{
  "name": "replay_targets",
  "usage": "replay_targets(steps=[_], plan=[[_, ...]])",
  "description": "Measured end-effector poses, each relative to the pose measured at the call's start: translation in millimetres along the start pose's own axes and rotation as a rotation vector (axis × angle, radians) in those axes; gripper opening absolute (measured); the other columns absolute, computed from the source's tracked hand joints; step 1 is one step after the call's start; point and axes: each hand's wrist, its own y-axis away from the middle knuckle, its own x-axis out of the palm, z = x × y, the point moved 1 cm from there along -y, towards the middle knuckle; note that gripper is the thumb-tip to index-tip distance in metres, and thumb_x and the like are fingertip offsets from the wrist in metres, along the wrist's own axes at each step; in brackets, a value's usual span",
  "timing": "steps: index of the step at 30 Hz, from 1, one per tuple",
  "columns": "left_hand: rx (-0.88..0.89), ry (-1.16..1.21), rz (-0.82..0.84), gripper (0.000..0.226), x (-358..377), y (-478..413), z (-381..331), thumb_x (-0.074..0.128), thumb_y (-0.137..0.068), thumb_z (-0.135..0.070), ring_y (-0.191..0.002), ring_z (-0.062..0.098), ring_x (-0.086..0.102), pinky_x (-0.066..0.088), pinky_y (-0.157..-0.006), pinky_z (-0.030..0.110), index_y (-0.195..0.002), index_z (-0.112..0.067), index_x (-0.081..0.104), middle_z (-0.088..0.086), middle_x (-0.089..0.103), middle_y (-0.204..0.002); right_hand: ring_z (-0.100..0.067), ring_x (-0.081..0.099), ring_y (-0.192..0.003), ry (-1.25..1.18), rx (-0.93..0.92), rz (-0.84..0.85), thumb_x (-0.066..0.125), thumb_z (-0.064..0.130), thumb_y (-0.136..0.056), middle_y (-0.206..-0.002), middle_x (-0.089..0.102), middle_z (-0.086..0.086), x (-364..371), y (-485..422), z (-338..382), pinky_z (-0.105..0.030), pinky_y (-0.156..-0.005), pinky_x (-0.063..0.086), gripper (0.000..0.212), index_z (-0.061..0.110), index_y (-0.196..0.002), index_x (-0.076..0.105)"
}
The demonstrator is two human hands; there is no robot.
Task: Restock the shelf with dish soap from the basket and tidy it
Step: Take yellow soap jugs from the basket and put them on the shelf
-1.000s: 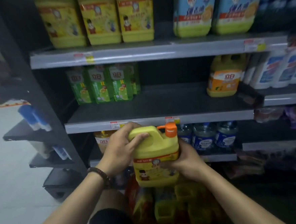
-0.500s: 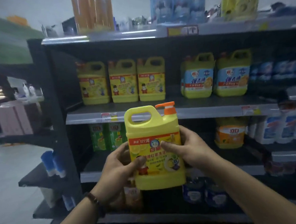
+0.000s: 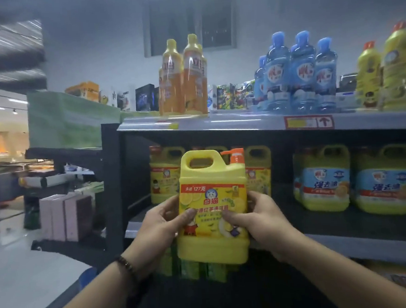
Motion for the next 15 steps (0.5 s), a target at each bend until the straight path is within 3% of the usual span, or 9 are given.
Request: replay_targets(steps=[2,5,8,11,13,15], plan=[[-0.007,-0.016,-0.044,0.05,-17,-24,1,0.076,-0.091,-0.027,-0.109,0.017,0.077,0.065,-0.085,0.037,-0.138,-0.027,0.059,-0.002,0.078,-0.122,-0.016,0.081,-0.098,-0.011,0.013,0.0,0.09,0.025,-0.083,-0.106,0.083,0.006,11,-35,4,-0.05,-0.091,0.065,0.045,0.024,-0.122,0.067],[-0.001,-0.061,-0.09,0.057,-39,-53,0,0.077,-0.09,-0.035,-0.108,0.02,0.077,0.063,-0.091,0.049,-0.142,-0.024,0.058,-0.002,0.078,-0.122,-0.022,0.08,-0.097,-0.03,0.018,-0.039,0.095,0.028,-0.079,-0.107,0.082,0.001,34,-83,6,-0.052,-0.09,0.065,0.052,0.019,-0.121,0.067],[0.045,-0.157,-0.143,0.045,-61,-74,6,0.074,-0.094,-0.034,-0.104,0.014,0.078,0.064,-0.088,0.041,-0.136,-0.03,0.062,-0.005,0.078,-0.121,-0.02,0.079,-0.1,-0.055,-0.031,-0.034,0.094,0.022,-0.08,-0.11,0.082,0.002,60,-125,3,-0.046,-0.091,0.064,0.045,0.022,-0.119,0.072],[0.073,-0.211,-0.114,0.044,-78,-84,20,0.074,-0.095,-0.031,-0.112,0.011,0.074,0.06,-0.1,0.043,-0.136,-0.039,0.059,-0.01,0.076,-0.125,-0.014,0.078,-0.101,-0.019,-0.115,-0.017,0.092,0.019,-0.083,-0.11,0.082,0.008,84,-159,-10,-0.045,-0.091,0.065,0.039,0.025,-0.117,0.074],[0.107,-0.281,-0.142,0.049,-86,-89,33,0.075,-0.096,-0.025,-0.112,0.005,0.072,0.058,-0.1,0.037,-0.134,-0.046,0.055,-0.017,0.075,-0.122,-0.012,0.078,-0.102,-0.052,-0.143,-0.022,0.09,0.017,-0.086,-0.111,0.082,0.007,99,-178,-27,-0.043,-0.093,0.065,0.04,0.024,-0.12,0.072],[0.113,-0.364,-0.168,0.047,-93,-92,46,0.077,-0.095,-0.028,-0.114,0.006,0.072,0.058,-0.1,0.036,-0.134,-0.041,0.055,-0.013,0.075,-0.123,-0.011,0.076,-0.108,-0.05,-0.154,-0.02,0.088,0.024,-0.089,-0.116,0.08,0.009,115,-192,-43,-0.044,-0.097,0.063,0.042,0.027,-0.126,0.069]])
